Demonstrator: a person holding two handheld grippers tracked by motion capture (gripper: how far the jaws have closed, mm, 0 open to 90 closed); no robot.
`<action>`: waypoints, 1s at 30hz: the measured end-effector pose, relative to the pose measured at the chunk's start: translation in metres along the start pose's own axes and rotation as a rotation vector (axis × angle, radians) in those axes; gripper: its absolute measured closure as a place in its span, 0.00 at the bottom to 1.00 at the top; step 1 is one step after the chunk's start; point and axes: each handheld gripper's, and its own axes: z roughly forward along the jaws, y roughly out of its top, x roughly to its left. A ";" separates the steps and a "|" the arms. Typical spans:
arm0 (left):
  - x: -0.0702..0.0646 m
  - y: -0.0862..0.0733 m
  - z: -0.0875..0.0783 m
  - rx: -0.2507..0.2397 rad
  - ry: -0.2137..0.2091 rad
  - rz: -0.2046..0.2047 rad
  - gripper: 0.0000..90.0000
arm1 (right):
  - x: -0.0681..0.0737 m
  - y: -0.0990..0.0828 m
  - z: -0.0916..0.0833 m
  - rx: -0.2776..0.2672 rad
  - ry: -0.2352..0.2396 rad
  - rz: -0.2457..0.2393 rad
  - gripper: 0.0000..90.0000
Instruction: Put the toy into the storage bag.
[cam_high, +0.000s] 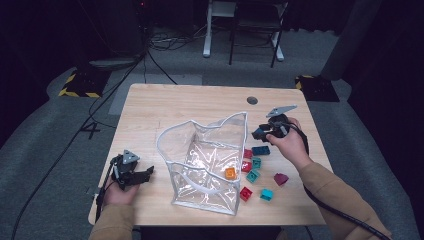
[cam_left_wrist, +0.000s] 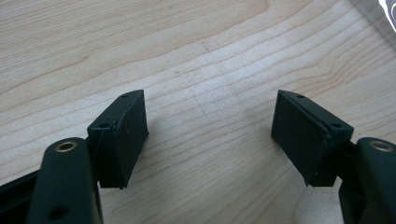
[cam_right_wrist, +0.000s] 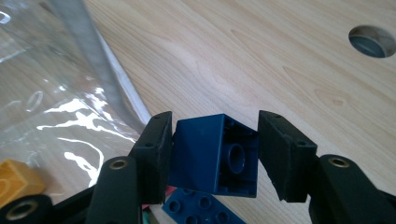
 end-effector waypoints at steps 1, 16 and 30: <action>0.000 0.000 0.000 0.000 0.000 0.000 0.30 | 0.001 0.001 -0.003 -0.006 0.004 -0.001 0.53; 0.000 0.000 0.000 0.000 0.000 0.001 0.30 | 0.023 0.027 -0.061 -0.075 0.076 -0.033 0.53; 0.000 0.000 0.000 0.001 0.002 -0.001 0.30 | 0.045 0.053 -0.104 -0.133 0.132 -0.054 0.53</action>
